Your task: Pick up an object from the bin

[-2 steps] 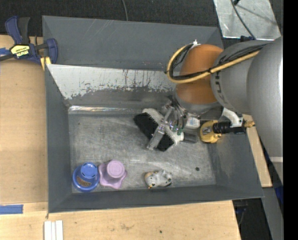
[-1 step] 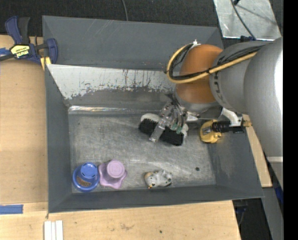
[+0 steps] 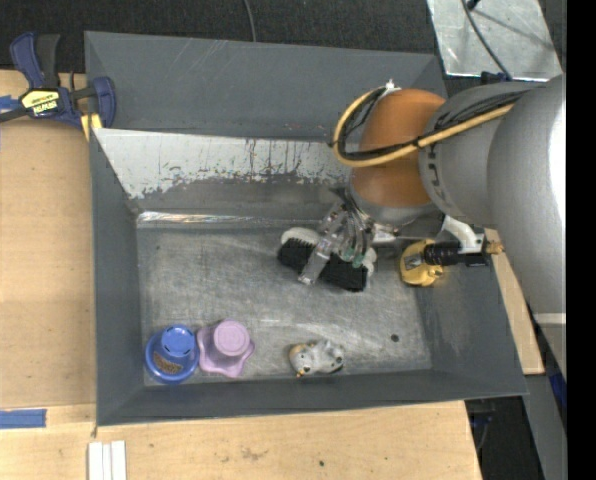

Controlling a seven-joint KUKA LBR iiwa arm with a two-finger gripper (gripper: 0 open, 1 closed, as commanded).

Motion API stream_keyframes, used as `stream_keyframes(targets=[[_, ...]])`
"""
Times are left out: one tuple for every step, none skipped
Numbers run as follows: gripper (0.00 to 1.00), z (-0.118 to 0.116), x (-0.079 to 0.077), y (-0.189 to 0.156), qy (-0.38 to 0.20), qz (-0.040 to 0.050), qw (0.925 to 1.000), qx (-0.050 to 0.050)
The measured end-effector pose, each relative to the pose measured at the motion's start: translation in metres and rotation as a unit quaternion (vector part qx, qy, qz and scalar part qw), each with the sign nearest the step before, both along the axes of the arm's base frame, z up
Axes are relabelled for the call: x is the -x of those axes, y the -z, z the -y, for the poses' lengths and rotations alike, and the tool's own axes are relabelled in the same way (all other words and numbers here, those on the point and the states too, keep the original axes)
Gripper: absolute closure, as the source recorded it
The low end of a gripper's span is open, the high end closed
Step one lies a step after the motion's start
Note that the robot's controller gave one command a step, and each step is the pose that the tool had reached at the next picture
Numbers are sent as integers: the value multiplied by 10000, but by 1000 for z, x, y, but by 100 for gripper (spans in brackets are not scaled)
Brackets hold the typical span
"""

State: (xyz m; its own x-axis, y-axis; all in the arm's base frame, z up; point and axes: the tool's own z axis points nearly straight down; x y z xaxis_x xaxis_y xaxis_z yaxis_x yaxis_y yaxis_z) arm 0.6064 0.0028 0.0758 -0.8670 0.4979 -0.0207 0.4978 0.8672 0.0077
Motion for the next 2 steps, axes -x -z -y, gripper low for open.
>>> stream_keyframes(targets=[[100,0,1,-3,-1,-26,10000,-3],[100,0,2,-12,-4,-84,10000,-12]])
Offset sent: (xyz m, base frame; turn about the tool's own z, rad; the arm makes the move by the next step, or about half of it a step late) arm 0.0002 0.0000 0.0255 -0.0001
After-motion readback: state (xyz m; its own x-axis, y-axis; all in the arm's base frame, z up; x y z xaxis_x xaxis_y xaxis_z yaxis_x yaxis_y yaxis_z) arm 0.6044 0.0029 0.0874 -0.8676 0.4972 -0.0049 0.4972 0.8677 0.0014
